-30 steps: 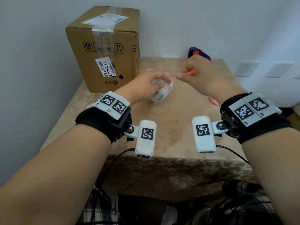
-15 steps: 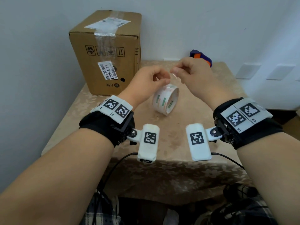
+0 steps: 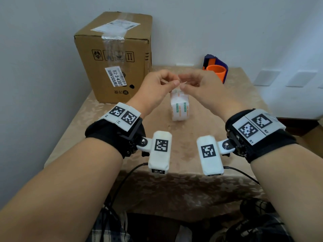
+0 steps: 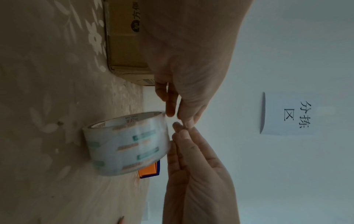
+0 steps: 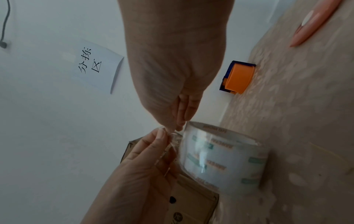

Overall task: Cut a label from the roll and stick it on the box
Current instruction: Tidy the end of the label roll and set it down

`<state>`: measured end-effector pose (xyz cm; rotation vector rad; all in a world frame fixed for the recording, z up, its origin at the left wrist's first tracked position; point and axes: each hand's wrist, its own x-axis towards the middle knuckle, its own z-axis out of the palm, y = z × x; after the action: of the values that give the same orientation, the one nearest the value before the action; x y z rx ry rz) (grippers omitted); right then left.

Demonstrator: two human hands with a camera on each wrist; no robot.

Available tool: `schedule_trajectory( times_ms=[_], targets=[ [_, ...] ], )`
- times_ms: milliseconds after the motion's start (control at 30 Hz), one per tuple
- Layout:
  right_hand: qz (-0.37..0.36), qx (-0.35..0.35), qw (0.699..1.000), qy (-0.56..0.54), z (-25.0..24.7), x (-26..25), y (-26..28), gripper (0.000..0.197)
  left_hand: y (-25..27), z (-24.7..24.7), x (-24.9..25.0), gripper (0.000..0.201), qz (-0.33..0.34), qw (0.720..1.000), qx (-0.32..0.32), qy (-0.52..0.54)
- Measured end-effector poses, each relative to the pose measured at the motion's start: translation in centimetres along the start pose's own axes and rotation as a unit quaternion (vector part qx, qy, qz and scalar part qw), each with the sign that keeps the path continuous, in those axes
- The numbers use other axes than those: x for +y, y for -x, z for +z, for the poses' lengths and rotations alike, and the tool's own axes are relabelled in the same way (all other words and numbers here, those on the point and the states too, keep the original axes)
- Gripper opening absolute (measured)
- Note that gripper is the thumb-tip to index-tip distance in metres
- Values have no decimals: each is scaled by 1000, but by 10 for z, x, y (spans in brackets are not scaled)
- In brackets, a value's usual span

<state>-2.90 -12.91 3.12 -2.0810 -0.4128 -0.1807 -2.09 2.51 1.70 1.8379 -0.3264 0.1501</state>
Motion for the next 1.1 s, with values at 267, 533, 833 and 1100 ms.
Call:
schedule_trajectory(
  times_ms=[267, 533, 833, 1100],
  targets=[
    [45, 19, 998, -51, 4, -1, 2, 22, -2, 1, 4, 18, 9, 999, 26, -40],
    [79, 62, 992, -81, 9, 1, -2, 13, 1, -3, 1, 12, 18, 998, -16, -65],
    [52, 68, 996, -13, 8, 3, -5, 12, 2, 1, 1, 20, -34, 999, -17, -28],
    [17, 12, 998, 52, 4, 0, -1, 24, -1, 4, 0, 24, -47, 995, 28, -84]
  ],
)
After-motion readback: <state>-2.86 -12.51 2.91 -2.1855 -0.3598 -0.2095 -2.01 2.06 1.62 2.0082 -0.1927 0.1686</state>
